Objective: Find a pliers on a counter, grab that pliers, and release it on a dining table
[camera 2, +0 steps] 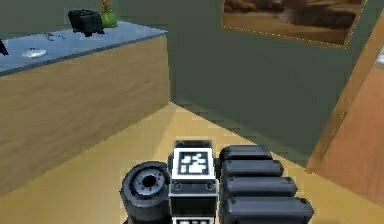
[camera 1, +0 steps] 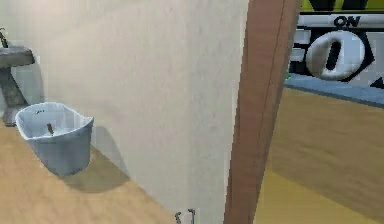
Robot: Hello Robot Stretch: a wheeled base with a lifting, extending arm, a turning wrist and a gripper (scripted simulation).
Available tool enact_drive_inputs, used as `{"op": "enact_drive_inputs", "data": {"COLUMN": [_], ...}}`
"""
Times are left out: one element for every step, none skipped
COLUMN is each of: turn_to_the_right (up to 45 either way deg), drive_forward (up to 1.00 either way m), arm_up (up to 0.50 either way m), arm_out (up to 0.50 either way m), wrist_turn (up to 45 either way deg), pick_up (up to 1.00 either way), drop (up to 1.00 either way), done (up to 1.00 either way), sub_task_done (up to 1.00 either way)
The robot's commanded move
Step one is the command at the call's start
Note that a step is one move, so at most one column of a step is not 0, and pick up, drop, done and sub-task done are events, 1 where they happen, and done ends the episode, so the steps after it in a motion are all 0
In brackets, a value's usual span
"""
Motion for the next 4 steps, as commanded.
{"op": "enact_drive_inputs", "data": {"turn_to_the_right": [-36.0,0.0,-15.0,0.0], "drive_forward": [0.00,0.10,0.00,1.00], "arm_up": [0.00,0.00,0.00,0.00], "arm_out": [0.00,0.00,0.00,0.00], "wrist_turn": [0.0,0.0,0.0,0.0], "pick_up": [0.00,0.00,0.00,0.00], "drop": [0.00,0.00,0.00,0.00], "done": [0.00,0.00,0.00,0.00], "sub_task_done": [0.00,0.00,0.00,0.00]}}
